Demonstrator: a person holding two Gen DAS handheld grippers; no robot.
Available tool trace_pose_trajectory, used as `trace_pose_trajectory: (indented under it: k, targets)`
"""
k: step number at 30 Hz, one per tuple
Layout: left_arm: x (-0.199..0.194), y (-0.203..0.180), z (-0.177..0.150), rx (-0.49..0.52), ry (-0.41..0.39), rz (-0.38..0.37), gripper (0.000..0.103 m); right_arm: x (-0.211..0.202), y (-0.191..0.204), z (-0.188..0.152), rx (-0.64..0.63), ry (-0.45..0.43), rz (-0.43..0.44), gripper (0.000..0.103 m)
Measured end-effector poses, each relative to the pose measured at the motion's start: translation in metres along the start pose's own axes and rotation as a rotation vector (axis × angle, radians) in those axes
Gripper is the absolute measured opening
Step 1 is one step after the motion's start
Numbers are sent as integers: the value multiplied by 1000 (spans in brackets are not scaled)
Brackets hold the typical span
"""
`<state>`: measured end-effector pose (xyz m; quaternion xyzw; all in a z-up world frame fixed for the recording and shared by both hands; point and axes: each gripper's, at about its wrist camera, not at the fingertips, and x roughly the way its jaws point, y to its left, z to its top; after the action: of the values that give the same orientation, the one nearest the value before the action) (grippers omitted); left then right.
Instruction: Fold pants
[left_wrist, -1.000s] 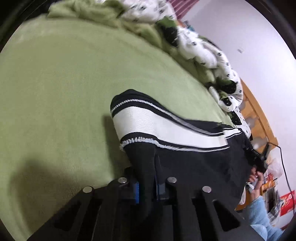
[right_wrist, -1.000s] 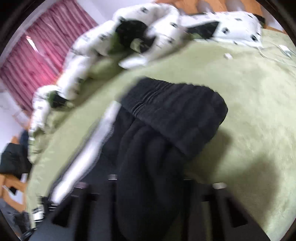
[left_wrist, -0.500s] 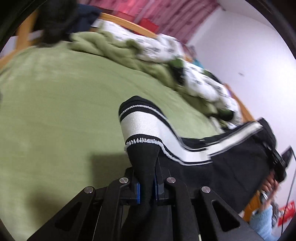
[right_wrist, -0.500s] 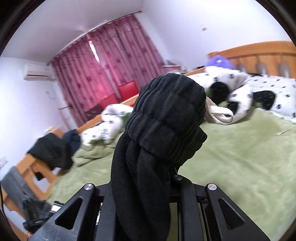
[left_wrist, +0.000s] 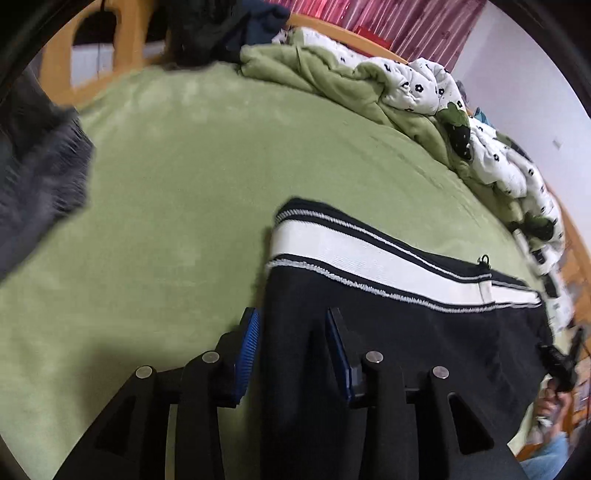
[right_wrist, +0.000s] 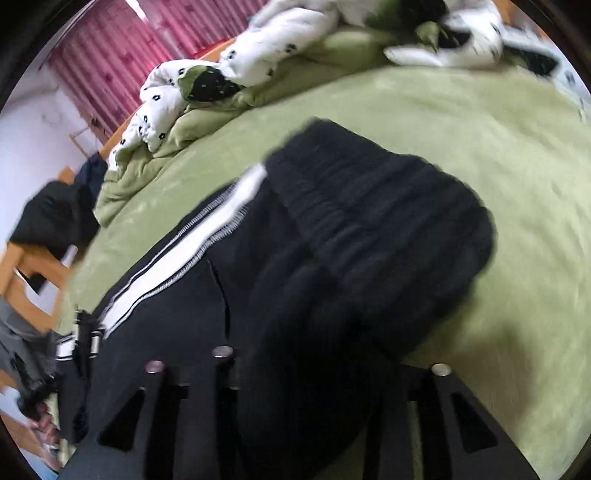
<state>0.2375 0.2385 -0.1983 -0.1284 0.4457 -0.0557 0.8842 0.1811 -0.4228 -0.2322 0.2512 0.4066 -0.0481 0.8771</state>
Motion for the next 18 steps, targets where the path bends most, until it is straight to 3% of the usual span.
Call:
trace_pose_trajectory:
  k: [2, 4, 7, 8, 10, 12, 14, 16, 18]
  targets:
    - [-25, -9, -8, 43, -37, -9, 54, -21, -2, -9, -18, -12, -33, 45]
    - [-41, -16, -18, 71, -63, -57, 60, -49, 0, -18, -52, -62, -70, 46]
    - [-43, -26, -44, 105, -23, -139, 60, -73, 15, -22, -120, -162, -108, 46]
    - [-38, -28, -53, 107, -3, -132, 60, -74, 22, -22, -155, -175, -107, 46]
    - [-25, -30, -69, 108, 34, -86, 60, -62, 33, -21, -202, -151, -92, 46]
    - [-20, -31, -85, 129, 24, -38, 60, -33, 40, -18, -247, -116, -143, 46]
    - [-32, -33, -87, 124, 8, -31, 60, -3, 43, -20, -288, -63, -238, 44]
    - [-47, -30, -87, 93, 13, -49, 60, -6, 54, -22, -318, -81, -291, 45]
    - [-63, -21, -92, 68, 8, -71, 60, -18, 66, -18, -323, -60, -279, 44]
